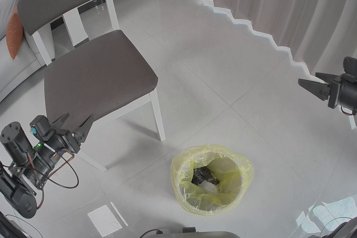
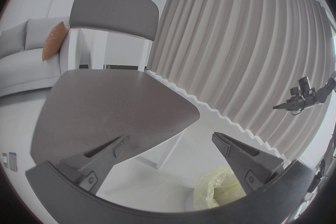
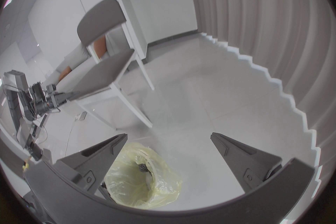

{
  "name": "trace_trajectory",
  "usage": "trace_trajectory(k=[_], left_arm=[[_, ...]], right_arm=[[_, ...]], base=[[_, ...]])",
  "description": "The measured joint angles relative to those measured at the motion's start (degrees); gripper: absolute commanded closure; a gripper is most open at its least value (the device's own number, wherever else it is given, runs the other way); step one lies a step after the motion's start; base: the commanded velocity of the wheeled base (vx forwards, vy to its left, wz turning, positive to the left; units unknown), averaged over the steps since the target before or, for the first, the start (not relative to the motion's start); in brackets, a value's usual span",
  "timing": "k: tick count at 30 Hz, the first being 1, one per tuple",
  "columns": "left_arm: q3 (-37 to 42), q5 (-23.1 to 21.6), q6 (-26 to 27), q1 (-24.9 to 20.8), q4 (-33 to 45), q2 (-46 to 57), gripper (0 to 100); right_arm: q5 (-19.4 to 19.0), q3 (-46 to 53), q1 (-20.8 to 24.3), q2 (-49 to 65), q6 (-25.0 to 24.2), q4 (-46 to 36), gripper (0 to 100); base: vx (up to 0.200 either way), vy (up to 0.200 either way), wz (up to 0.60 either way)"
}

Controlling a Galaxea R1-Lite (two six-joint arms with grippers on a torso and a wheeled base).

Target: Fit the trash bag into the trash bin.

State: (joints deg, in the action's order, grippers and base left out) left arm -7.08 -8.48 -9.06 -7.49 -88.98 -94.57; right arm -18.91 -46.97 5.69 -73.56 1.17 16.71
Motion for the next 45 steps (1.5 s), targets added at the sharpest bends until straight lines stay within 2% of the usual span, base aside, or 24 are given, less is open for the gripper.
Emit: trace_trajectory(k=[8, 12, 18, 28, 33, 37, 45], left_arm=[[4.77, -0.35, 1.54, 2.47, 0.30, 6.97, 0], [5.74, -0.49, 2.11, 2.95, 5.77, 12.91, 0], [5.79, -0.71, 2.46, 2.94, 22.09, 26.50, 0], [1.16, -0.88, 2.35, 2.67, 59.56, 53.15, 0], [-2.12, -1.34, 2.36, 2.69, 75.48, 66.88, 0], [-3.24, -1.89, 2.61, 2.91, 82.55, 76.47, 0], [-1.16, -0.82, 3.27, 3.06, 84.05, 86.75, 0]], right_arm=[[0.17, 7.42, -1.97, 15.74, -0.41, -0.35, 0], [0.09, 10.56, -3.24, 24.25, -0.46, -1.80, 0], [-0.17, 14.01, -4.55, 37.01, -0.63, -7.77, 0], [-1.18, 18.36, -5.36, 53.69, -1.10, -17.66, 0], [-1.17, 20.08, -6.00, 60.06, -1.44, -21.69, 0], [-0.88, 21.64, -6.51, 64.09, -2.01, -24.10, 0], [-0.55, 30.72, -5.79, 70.58, -2.58, -25.55, 0]], base=[[0.000, 0.000, 0.00], [0.000, 0.000, 0.00], [0.000, 0.000, 0.00], [0.000, 0.000, 0.00], [0.000, 0.000, 0.00], [0.000, 0.000, 0.00], [0.000, 0.000, 0.00]])
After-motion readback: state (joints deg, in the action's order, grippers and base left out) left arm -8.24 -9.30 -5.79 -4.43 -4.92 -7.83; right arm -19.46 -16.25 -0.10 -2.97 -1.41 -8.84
